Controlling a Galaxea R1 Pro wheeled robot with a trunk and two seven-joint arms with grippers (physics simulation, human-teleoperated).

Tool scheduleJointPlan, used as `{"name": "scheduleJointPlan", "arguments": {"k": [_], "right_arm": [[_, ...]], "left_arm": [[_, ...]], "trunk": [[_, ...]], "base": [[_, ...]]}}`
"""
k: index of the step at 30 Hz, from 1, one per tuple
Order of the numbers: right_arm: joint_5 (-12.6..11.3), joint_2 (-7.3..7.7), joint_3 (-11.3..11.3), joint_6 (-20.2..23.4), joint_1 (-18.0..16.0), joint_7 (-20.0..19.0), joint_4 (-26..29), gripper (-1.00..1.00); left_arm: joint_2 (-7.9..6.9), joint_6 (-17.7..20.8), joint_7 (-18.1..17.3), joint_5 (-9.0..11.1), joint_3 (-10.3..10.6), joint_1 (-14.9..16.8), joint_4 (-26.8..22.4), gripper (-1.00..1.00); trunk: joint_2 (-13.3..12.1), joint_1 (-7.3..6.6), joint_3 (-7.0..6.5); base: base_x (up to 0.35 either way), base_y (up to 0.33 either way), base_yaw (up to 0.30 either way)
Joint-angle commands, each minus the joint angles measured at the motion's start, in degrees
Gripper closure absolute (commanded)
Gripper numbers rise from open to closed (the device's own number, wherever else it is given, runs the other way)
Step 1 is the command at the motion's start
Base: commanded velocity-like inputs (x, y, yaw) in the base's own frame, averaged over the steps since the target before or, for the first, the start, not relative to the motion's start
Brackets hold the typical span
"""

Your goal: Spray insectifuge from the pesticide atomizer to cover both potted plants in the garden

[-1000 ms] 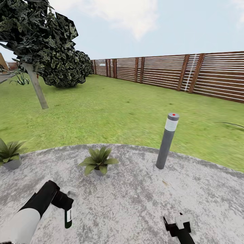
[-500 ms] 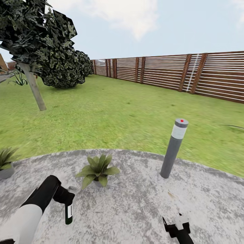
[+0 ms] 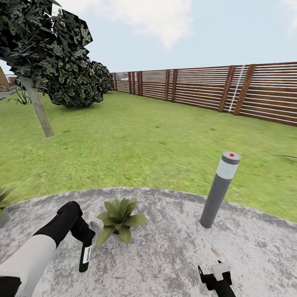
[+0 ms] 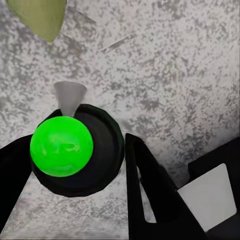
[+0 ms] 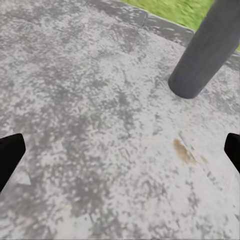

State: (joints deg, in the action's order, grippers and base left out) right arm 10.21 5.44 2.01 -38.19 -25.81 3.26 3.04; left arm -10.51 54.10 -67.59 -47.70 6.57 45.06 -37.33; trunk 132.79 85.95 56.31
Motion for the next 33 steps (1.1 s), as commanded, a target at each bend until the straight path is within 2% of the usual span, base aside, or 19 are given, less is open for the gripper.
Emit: {"name": "scheduleJointPlan", "arguments": {"k": [1, 2, 3, 15, 25, 33], "right_arm": [[0.3, 0.01, 0.2, -0.1, 0.0, 0.3, 0.0, -1.0], [0.3, 0.01, 0.2, -0.1, 0.0, 0.3, 0.0, -1.0], [0.3, -0.05, 0.2, -0.1, 0.4, 0.4, 0.0, -1.0], [0.3, -0.04, 0.2, -0.1, 0.4, 0.4, 0.0, -1.0], [0.3, -0.01, 0.2, -0.2, 0.4, 0.4, 0.0, -1.0], [0.3, 0.03, 0.2, -0.2, 0.4, 0.5, 0.0, -1.0]], "left_arm": [[-0.05, 0.5, -0.7, -0.7, 0.3, 0.1, -0.1, 1.0], [-0.08, 0.6, -0.9, -0.9, 0.4, 0.2, -0.1, 1.0], [0.21, 0.3, -1.1, -6.6, 0.3, -0.6, 0.9, 1.0], [-0.02, 0.4, -1.0, -6.7, 0.3, -0.6, 1.0, 1.0], [0.06, 0.3, -0.5, -6.4, 0.4, -1.8, 1.8, 1.0], [0.34, 0.3, -0.4, -6.7, 0.4, -1.8, 3.1, 1.0]], "trunk": [[0.0, 0.01, 0.06], [0.0, 0.01, 0.06], [0.0, 0.01, 0.12], [0.0, 0.01, 0.25], [0.0, 0.01, 0.25], [0.0, 0.01, 0.25]], "base": [[0.144, 0.0, 0.0], [0.092, 0.0, 0.0], [0.0, 0.0, 0.17], [0.0, 0.0, 0.031], [0.008, 0.002, 0.169], [0.252, 0.124, 0.006]]}}
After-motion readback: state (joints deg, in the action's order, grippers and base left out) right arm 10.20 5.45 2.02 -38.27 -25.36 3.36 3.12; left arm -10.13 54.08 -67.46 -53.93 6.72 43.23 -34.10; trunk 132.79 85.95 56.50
